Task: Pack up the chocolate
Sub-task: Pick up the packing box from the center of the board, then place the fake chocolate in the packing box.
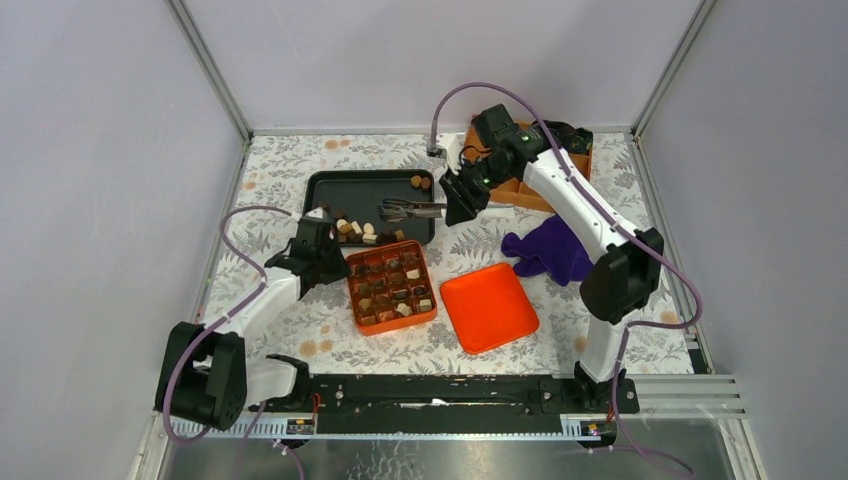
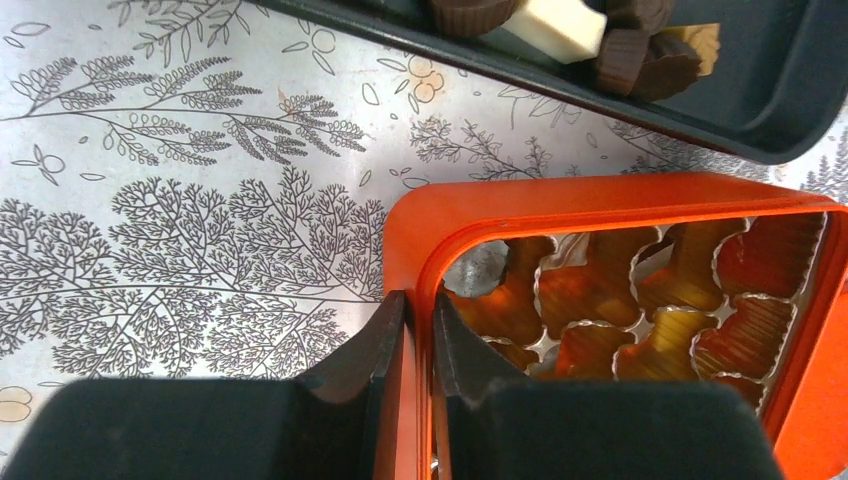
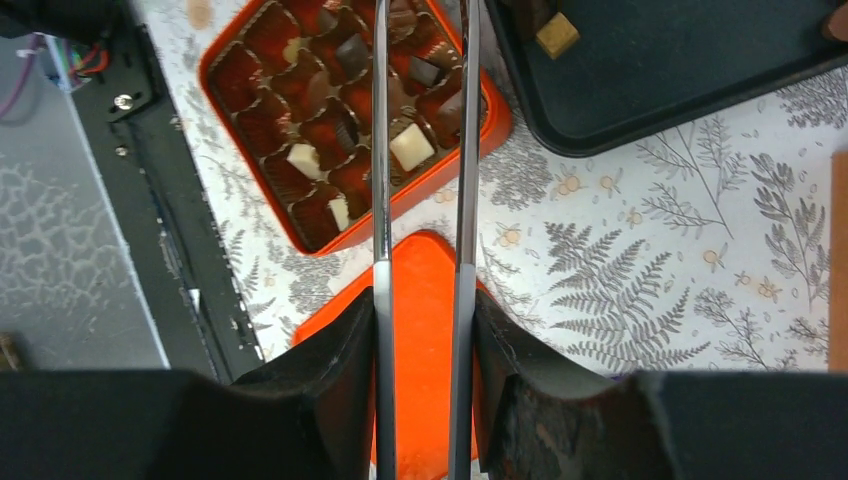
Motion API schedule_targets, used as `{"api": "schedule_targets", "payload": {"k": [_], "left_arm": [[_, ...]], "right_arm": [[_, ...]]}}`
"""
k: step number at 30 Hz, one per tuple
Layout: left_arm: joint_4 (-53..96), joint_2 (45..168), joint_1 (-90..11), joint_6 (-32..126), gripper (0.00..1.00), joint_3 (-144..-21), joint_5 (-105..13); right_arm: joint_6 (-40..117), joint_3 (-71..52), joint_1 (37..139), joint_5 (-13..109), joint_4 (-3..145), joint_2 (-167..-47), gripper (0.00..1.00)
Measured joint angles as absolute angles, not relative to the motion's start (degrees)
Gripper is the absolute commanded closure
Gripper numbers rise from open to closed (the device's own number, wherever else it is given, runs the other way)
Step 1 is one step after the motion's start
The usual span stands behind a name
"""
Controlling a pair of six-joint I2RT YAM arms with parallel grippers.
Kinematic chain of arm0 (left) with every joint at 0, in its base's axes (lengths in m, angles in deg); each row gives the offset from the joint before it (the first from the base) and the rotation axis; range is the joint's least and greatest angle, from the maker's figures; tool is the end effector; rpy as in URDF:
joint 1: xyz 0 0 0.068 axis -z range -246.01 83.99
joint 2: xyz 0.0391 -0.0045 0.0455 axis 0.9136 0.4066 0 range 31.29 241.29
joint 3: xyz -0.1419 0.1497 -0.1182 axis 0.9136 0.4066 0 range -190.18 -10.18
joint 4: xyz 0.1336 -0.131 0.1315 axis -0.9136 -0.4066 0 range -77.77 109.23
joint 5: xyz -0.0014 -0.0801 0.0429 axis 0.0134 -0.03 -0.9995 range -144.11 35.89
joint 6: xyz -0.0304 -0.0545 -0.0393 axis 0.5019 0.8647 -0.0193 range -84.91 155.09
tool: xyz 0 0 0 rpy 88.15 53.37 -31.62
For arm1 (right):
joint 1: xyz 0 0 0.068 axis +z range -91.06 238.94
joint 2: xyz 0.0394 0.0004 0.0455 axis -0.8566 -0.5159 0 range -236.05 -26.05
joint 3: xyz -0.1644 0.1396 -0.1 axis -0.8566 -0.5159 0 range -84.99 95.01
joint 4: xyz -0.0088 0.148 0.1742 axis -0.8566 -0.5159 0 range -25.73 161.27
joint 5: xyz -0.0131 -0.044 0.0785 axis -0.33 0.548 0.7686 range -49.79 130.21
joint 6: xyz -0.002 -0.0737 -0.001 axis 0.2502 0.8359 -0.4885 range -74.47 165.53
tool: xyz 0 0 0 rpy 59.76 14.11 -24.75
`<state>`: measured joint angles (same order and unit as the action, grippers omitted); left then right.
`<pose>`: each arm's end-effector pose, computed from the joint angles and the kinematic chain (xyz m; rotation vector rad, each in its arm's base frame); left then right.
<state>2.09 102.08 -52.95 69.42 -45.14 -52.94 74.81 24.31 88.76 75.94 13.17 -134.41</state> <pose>0.2256 -0.0536 0.1460 -0.4590 2.4915 -0.3647 0.3010 0.2141 0.2888 -1.4184 2.0276 0.7972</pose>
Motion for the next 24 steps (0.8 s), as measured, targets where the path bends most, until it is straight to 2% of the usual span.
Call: {"api": "schedule_targets", "payload": {"k": [14,24], "left_arm": [[10.8,84.6,-48.2,63.7,1.0,-39.2,-61.0],[12.1,84.3,-47.3,63.5,1.0,-39.2,-62.1]], "right_arm": [[81.9,18.5,88.8,87.1,6.2,-127.6,0.99],[89.8,7.1,91.4,85.4,5.7,-120.1,0.99]]}}
